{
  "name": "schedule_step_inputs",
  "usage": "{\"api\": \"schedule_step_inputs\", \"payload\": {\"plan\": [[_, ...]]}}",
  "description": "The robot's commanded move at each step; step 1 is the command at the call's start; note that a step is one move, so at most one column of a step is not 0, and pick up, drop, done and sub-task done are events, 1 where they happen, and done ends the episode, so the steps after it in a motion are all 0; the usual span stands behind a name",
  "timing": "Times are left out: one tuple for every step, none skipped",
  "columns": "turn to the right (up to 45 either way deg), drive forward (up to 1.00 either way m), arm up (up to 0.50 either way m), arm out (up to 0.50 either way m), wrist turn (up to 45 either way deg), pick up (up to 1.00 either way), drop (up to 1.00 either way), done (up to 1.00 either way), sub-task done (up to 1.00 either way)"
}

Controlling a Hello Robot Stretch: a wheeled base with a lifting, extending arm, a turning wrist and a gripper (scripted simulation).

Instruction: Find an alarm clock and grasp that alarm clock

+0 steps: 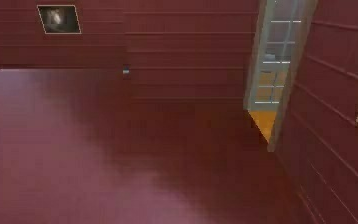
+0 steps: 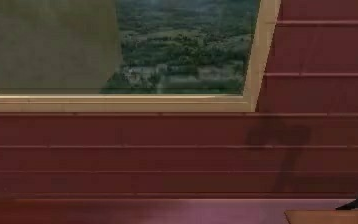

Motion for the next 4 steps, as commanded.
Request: {"api": "schedule_step_inputs", "payload": {"plan": [[-45.0,0.00,0.00,0.00,0.0,0.00,0.00,0.00,0.00],[-45.0,0.00,0.00,0.00,0.0,0.00,0.00,0.00,0.00],[-12.0,0.00,0.00,0.00,0.0,0.00,0.00,0.00,0.00],[0.0,0.60,0.00,0.00,0.0,0.00,0.00,0.00,0.00]]}}
